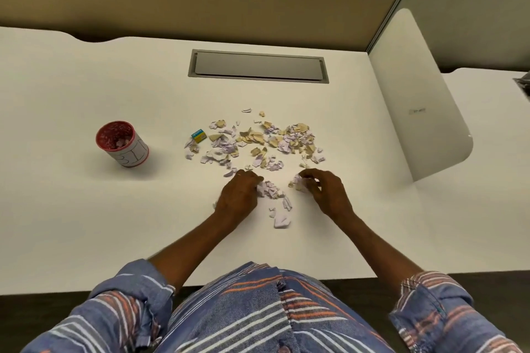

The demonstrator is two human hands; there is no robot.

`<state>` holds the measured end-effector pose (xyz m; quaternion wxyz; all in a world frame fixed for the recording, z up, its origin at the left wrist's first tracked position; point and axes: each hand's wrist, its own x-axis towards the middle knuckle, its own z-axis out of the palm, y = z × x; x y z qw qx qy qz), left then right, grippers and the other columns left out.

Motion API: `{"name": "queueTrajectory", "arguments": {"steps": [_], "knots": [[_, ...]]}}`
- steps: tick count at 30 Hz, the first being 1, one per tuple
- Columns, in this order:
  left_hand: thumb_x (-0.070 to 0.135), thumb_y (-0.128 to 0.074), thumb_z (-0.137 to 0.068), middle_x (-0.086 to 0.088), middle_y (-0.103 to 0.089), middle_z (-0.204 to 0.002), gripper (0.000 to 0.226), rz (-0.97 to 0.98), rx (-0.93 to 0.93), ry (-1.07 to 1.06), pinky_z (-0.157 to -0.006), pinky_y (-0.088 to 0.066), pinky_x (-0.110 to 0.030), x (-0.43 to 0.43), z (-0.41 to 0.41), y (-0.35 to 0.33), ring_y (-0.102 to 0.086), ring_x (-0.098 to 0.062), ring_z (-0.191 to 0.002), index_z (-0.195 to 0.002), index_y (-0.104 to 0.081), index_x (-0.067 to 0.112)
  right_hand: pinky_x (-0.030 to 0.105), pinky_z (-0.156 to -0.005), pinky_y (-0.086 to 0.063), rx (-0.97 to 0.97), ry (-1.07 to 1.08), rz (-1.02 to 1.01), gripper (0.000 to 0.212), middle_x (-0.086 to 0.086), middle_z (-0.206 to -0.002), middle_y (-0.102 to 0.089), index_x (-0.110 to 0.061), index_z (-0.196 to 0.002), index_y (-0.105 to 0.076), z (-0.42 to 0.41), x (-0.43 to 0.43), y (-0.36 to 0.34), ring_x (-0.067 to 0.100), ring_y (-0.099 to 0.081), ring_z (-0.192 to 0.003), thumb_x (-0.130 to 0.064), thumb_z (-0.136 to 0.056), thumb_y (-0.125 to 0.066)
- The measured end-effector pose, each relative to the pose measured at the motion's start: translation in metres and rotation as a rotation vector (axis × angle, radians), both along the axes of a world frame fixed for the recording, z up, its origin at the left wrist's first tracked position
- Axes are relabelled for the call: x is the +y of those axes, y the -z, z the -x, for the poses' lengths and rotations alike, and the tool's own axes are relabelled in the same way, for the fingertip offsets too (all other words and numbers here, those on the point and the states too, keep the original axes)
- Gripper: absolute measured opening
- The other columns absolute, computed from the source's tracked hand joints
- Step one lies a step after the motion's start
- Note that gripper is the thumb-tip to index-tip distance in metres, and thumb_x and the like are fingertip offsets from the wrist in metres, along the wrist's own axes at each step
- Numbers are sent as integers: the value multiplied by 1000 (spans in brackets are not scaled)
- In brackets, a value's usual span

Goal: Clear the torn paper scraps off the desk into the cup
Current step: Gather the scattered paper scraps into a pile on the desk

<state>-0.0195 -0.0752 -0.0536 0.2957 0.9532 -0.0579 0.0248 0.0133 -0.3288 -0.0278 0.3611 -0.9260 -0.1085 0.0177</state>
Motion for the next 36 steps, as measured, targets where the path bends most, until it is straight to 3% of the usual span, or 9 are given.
{"name": "queueTrajectory", "arguments": {"steps": [3, 6, 9, 12, 17, 22, 28, 33, 36], "knots": [[6, -55, -86, -7, -59, -136, 49, -40, -23, 117, -109, -43, -35, 2, 0, -9, -51, -27, -129, -134, -59, 13, 40, -111, -44, 41, -23, 54, 38, 2, -137, -61, -19, -126, -66, 3, -10, 6, 22, -56, -128, -31, -90, -73], [23, -60, -85, -8, -46, -149, 58, -35, -20, 300, -112, -39, -38, -13, -2, -15, -41, -28, -138, -142, -50, 16, 35, -120, -30, 148, -76, 144, 73, 4, -160, -34, -23, -146, -46, 9, -7, 9, 20, -33, -147, -53, -85, -71], [57, -54, -88, -6, -23, -162, 76, -195, 121, 385, -121, -22, -41, -25, -1, -6, -17, -25, -151, -152, -33, 22, 44, -123, -27, 125, -203, 229, 97, 7, -165, -24, -21, -154, -33, 21, 1, 15, 25, -23, -153, -69, -77, -66], [64, -52, -87, -3, -21, -163, 76, -272, 143, 449, -123, -17, -38, -16, -1, 4, -14, -22, -152, -150, -37, 23, 47, -124, -23, 131, -290, 319, 106, 7, -167, -16, -20, -157, -26, 31, 8, 19, 26, -13, -155, -73, -75, -66], [30, -69, -88, -9, -62, -131, 30, -86, -32, 442, -94, -48, -27, 19, -2, 4, -57, -25, -123, -113, -72, 15, 39, -127, -16, 147, -311, 341, 93, 5, -169, -7, -22, -158, -20, 50, 19, 25, 26, -3, -156, -61, -86, -64], [19, -65, -90, -8, -68, -111, 16, -45, -38, 361, -88, -53, -32, 44, -8, -2, -58, -16, -105, -98, -74, 9, 42, -124, -27, 78, -293, 353, 62, 7, -168, -10, -23, -157, -25, 56, 45, 28, 28, -8, -156, -30, -102, -53], [9, -59, -91, -7, -57, -139, 44, -114, 10, 271, -105, -42, -30, 62, 4, -2, -53, -26, -128, -134, -60, 19, 38, -116, -37, -50, -386, 339, 56, 9, -167, -16, -24, -155, -31, 48, 66, 21, 30, -21, -153, -6, -104, -43], [51, -51, -92, 2, -46, -150, 52, -301, -29, 316, -109, -39, -36, 72, 20, -4, -42, -21, -138, -142, -48, 37, 45, -111, -45, -24, -436, 357, 47, 14, -162, -30, -15, -150, -44, 36, 80, 16, 33, -33, -148, -7, -103, -45], [52, -53, -91, 2, -41, -153, 50, -403, 62, 253, -105, -39, -40, 70, 31, -2, -39, -24, -141, -140, -47, 42, 44, -108, -47, -24, -432, 417, 49, 13, -158, -38, -14, -148, -46, 32, 84, 17, 30, -37, -144, -3, -100, -47]]}}
